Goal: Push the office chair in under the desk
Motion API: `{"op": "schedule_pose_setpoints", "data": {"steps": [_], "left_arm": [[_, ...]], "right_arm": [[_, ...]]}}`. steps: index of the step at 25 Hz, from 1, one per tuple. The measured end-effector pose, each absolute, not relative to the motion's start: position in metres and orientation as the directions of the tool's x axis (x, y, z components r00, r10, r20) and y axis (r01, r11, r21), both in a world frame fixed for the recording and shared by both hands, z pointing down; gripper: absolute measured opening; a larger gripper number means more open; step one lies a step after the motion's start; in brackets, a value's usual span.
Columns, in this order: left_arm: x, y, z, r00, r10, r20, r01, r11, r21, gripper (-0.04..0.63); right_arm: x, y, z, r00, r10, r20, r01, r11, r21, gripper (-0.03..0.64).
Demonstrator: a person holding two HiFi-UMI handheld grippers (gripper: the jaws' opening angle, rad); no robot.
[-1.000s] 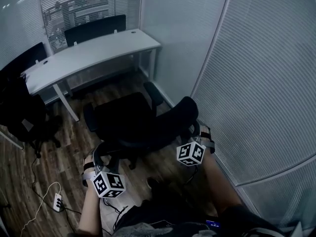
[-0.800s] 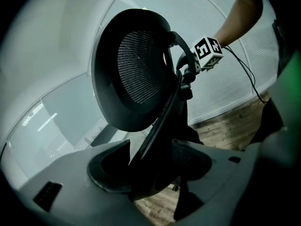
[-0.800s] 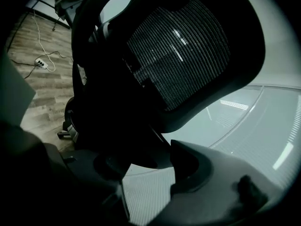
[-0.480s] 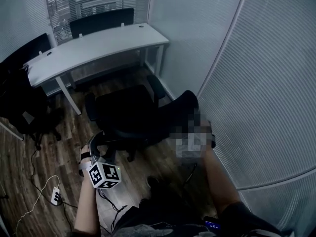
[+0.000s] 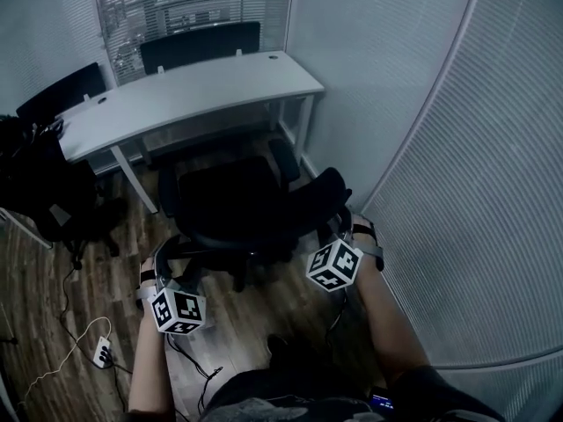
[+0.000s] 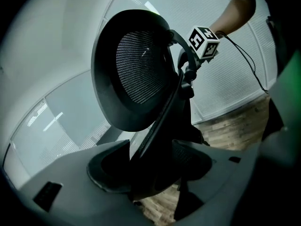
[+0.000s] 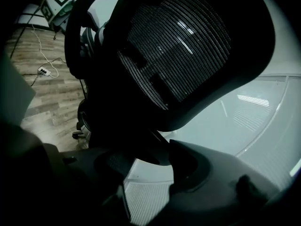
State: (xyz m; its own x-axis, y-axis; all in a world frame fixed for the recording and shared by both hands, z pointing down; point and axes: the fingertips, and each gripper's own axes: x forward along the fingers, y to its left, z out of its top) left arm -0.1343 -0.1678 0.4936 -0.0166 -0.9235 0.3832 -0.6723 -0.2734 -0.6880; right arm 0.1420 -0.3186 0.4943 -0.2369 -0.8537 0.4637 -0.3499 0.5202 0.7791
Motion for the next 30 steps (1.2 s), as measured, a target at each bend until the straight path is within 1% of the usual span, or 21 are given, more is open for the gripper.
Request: {"op": "schedule_pose_setpoints", "data": {"steps": [5,9,11,14,18,20,22,26,30], "left_arm": [[-0.138,-0.198,0.491,-0.066,-0.925,0.374,-0.671,-0.236,-0.703,0.282],[-0.148,-0.221,0.493,-0.106,-0.914,0.391,-0.678,-0.222,-0.701,0.282],[-0.159,-0.232,0.494,-0.126,-0.910,0.395,-0.683,-0.210,-0.700,0.282],[-0.176,-0.254,0.494,-0.139,-0.907,0.397,-0.683,-0.203,-0.702,0.281],[-0.197,-0.277,0.497,-0.132,-0.909,0.396,-0.654,-0.220,-0.724,0.256],[-0.206,-0.288,0.497,-0.138,-0.907,0.398,-0.647,-0.221,-0.729,0.250],[-0.216,-0.300,0.496,-0.142,-0.907,0.397,-0.644,-0.221,-0.732,0.245],[-0.241,-0.320,0.496,-0.141,-0.913,0.382,-0.627,-0.216,-0.749,0.239],[-0.270,-0.344,0.498,-0.142,-0.919,0.367,-0.620,-0.207,-0.757,0.233]], "right_arm": [[0.129,-0.366,0.493,-0.287,-0.830,0.478,-0.336,0.555,0.761,0.235],[0.114,-0.393,0.494,-0.341,-0.808,0.481,-0.381,0.586,0.715,0.233],[0.104,-0.405,0.492,-0.365,-0.799,0.478,-0.418,0.599,0.683,0.216],[0.088,-0.431,0.490,-0.390,-0.807,0.444,-0.445,0.587,0.676,0.153],[0.058,-0.469,0.491,-0.383,-0.842,0.380,-0.287,0.500,0.817,0.150],[0.045,-0.487,0.489,-0.403,-0.841,0.361,-0.255,0.482,0.838,0.156],[0.031,-0.505,0.487,-0.428,-0.830,0.358,-0.212,0.477,0.853,0.201],[-0.011,-0.533,0.497,-0.490,-0.767,0.414,-0.025,0.487,0.873,0.209],[-0.059,-0.571,0.512,-0.499,-0.731,0.466,0.149,0.458,0.877,0.229]]}}
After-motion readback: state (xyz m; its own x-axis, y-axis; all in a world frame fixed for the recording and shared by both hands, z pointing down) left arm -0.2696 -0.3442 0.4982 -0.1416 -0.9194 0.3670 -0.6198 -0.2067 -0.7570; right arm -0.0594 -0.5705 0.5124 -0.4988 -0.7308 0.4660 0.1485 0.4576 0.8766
